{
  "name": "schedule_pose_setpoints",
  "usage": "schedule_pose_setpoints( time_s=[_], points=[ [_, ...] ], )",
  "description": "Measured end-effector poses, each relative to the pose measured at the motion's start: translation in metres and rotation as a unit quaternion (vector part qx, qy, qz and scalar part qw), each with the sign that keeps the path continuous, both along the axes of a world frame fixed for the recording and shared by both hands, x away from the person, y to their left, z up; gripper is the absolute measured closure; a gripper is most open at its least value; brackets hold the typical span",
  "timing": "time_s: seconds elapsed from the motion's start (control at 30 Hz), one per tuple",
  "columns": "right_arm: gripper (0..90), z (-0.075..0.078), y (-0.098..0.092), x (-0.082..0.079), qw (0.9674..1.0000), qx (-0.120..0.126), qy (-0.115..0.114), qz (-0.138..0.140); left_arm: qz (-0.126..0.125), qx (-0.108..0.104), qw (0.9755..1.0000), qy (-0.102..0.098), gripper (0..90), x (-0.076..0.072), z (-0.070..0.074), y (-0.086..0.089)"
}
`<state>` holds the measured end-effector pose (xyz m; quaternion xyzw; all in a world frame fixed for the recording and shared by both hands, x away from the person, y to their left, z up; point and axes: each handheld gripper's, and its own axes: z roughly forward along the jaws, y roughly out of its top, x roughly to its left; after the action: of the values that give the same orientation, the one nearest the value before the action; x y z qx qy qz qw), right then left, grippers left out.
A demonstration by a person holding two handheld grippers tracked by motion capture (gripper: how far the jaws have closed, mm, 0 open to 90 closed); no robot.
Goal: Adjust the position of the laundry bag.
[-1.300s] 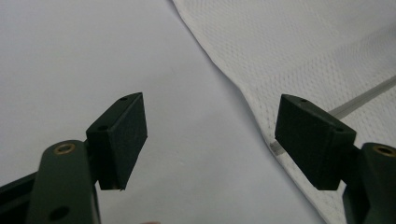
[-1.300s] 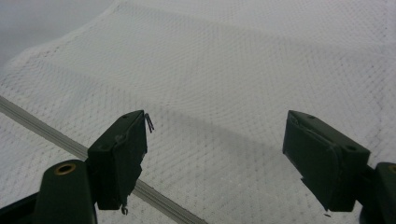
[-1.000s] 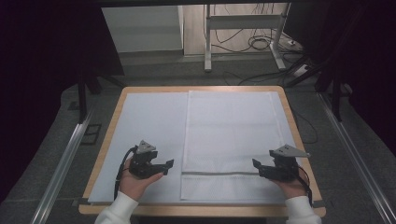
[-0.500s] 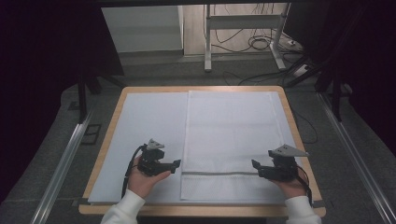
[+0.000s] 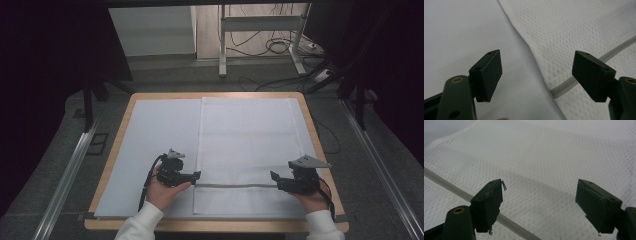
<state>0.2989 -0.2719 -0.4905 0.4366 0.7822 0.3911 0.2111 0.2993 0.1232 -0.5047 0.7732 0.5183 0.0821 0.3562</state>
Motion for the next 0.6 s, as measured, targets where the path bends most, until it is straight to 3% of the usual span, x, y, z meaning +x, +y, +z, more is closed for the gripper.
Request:
schedule_pose_setpoints(
  time_s=[0.53,0.6],
  points=[
    [21.4,0.001,-0.002,-0.001,1.0000,0.002,0.004,-0.003,-0.001,-0.019,0.9996,0.023,30.1,0.012,-0.009,-0.010],
    [21.3,0.001,-0.003,-0.001,1.0000,0.003,0.005,-0.003,0.004,-0.031,0.9992,0.026,31.6,0.013,-0.010,-0.010]
  ],
)
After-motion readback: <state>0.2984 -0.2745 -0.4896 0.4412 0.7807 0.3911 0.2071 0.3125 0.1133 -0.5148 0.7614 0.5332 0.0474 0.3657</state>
